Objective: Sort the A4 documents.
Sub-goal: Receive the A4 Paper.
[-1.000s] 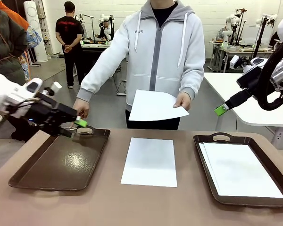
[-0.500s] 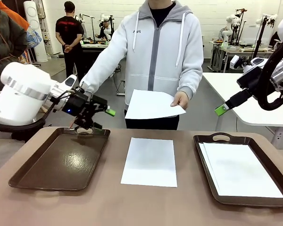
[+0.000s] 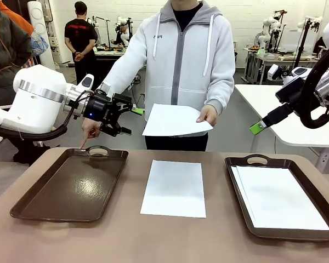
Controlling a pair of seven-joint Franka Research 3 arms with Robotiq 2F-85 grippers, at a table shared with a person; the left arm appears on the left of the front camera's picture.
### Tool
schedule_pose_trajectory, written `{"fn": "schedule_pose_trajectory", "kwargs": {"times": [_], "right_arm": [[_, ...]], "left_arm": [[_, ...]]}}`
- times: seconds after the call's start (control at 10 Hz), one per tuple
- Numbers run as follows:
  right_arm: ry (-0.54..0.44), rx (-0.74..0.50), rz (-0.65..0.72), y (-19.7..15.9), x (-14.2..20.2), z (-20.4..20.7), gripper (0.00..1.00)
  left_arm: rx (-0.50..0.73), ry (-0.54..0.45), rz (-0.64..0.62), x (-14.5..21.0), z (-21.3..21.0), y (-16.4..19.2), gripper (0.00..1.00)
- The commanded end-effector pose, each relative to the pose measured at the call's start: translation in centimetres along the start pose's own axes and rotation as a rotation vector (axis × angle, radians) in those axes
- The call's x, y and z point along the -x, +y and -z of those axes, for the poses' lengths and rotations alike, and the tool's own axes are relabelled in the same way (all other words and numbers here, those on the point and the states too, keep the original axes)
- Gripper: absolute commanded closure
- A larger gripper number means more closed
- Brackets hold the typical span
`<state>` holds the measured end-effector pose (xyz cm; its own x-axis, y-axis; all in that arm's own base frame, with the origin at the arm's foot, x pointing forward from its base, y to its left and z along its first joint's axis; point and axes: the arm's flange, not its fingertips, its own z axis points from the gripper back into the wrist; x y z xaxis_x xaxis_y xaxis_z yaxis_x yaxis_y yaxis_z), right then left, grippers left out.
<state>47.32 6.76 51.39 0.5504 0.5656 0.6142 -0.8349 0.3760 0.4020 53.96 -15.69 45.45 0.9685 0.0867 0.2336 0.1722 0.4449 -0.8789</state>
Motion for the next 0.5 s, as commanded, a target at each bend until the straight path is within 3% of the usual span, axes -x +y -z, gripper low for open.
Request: {"fn": "schedule_pose_trajectory", "kwargs": {"times": [0.0, 0.4], "right_arm": [[0.0, 0.0, -0.001, 0.0, 0.0, 0.1, 0.0], [0.0, 0.0, -0.001, 0.0, 0.0, 0.1, 0.0]], "left_arm": [[0.104, 0.013, -0.023, -1.6, 1.1, 0.5, 0.0], [0.248, 0.106, 0.002, -2.8, 4.1, 1.2, 0.0]]}}
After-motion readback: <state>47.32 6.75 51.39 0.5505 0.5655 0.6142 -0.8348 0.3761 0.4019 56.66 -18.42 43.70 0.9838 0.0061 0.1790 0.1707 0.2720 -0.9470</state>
